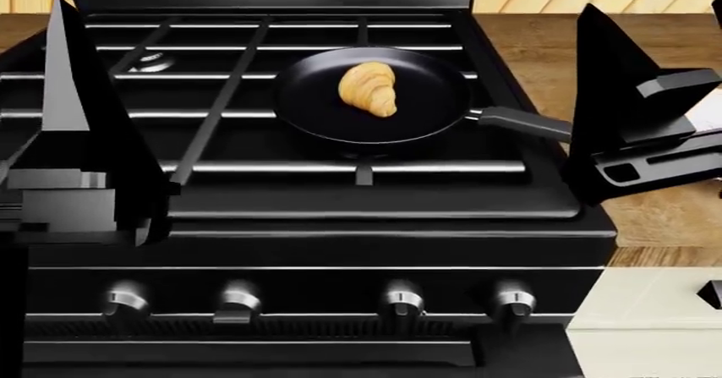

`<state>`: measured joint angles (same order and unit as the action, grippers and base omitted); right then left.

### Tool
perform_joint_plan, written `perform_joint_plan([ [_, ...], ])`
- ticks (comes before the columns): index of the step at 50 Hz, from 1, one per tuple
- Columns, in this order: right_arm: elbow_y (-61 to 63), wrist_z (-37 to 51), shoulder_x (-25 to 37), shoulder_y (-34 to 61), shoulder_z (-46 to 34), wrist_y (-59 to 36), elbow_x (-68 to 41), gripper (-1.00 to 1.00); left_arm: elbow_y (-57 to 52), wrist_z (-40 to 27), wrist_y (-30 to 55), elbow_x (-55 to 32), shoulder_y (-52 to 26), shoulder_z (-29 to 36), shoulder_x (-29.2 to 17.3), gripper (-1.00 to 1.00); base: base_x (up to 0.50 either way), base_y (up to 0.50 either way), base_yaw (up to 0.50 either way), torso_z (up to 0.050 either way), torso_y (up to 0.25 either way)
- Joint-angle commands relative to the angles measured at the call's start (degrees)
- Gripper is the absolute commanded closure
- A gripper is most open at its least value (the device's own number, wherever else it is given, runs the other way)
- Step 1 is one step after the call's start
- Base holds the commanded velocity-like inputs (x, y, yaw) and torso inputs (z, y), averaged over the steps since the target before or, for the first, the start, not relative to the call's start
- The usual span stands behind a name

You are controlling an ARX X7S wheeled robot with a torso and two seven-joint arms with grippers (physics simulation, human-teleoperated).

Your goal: Pick the croissant and place it on the pan. Then turn on the stove to warm the croissant.

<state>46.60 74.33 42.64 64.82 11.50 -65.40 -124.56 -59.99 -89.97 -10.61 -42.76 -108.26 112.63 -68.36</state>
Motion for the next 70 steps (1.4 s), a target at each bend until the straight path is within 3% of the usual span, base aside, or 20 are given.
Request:
perform_joint_plan([
  [1, 0.4, -0.3, 0.6, -1.1, 0.6, 0.5, 0.1, -1.00, 0.0, 0.0, 0.0, 0.2, 0.4, -0.3, -0.1, -1.00, 0.00, 0.00, 0.00, -0.050, 0.000],
  [70, 0.4, -2.8, 1.4, -2.4, -0.5, 1.6, 3.2, -1.00, 0.0, 0.0, -0.1, 1.0, 2.3, -1.7, -0.9, -1.00, 0.00, 0.00, 0.00, -0.050, 0.000],
])
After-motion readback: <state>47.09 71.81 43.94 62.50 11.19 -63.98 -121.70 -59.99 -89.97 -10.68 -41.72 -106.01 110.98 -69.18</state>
